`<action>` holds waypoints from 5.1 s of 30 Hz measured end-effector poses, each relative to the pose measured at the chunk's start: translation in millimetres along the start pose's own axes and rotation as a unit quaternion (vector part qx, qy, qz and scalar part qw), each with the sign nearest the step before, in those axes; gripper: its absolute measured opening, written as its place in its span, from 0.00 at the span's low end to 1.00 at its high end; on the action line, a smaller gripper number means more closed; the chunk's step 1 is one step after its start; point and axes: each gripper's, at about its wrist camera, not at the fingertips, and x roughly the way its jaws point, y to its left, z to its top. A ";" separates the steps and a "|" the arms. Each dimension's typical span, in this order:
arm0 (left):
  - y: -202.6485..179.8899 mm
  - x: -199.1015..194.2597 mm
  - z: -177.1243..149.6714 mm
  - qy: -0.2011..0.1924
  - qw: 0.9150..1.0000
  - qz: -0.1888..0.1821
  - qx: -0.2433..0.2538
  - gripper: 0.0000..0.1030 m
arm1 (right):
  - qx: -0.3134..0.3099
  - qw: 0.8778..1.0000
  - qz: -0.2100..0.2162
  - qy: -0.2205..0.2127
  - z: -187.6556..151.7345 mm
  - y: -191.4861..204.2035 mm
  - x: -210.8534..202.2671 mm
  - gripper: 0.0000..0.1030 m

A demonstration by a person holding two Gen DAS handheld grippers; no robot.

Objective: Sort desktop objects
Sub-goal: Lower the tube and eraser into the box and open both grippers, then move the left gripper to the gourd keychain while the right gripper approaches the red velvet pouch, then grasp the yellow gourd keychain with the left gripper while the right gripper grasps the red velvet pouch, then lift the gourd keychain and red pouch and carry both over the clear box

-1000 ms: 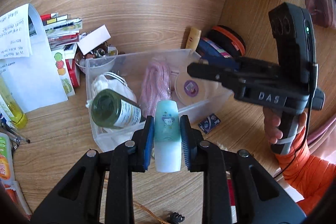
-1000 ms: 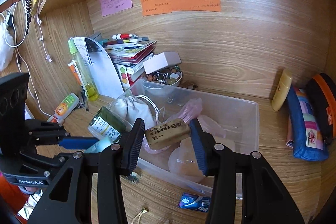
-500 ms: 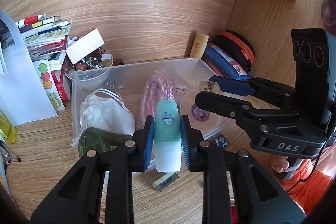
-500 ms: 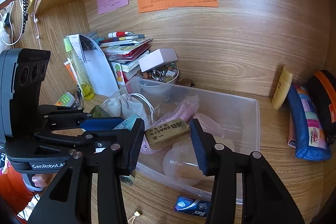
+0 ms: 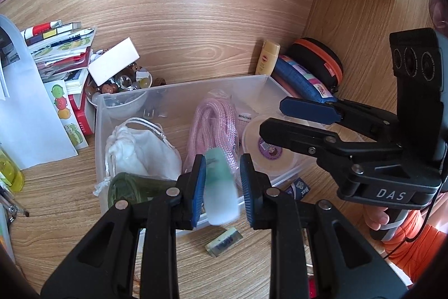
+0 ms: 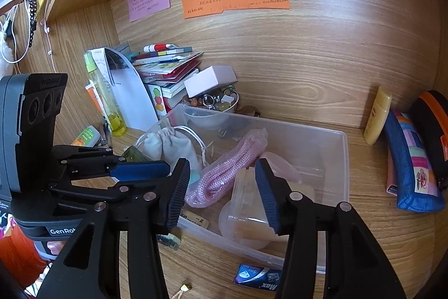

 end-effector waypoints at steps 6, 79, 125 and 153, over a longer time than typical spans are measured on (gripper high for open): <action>-1.2 -6.8 1.7 -0.008 1.000 0.001 0.004 0.24 | 0.018 1.000 0.008 -0.001 2.5 -7.6 -1.7 0.44; 0.5 -77.8 -162.1 0.045 0.992 0.115 -0.001 0.41 | 0.015 0.997 -0.059 0.048 -182.7 68.9 -74.3 0.35; 10.1 -117.1 -7.9 -0.114 0.992 0.048 -0.033 0.41 | 0.014 0.997 -0.023 -0.073 -12.1 2.7 -99.2 0.20; 30.4 -2.0 35.8 -0.053 0.994 0.083 -0.055 0.41 | 0.053 0.997 -0.059 0.010 17.8 -46.3 9.9 0.20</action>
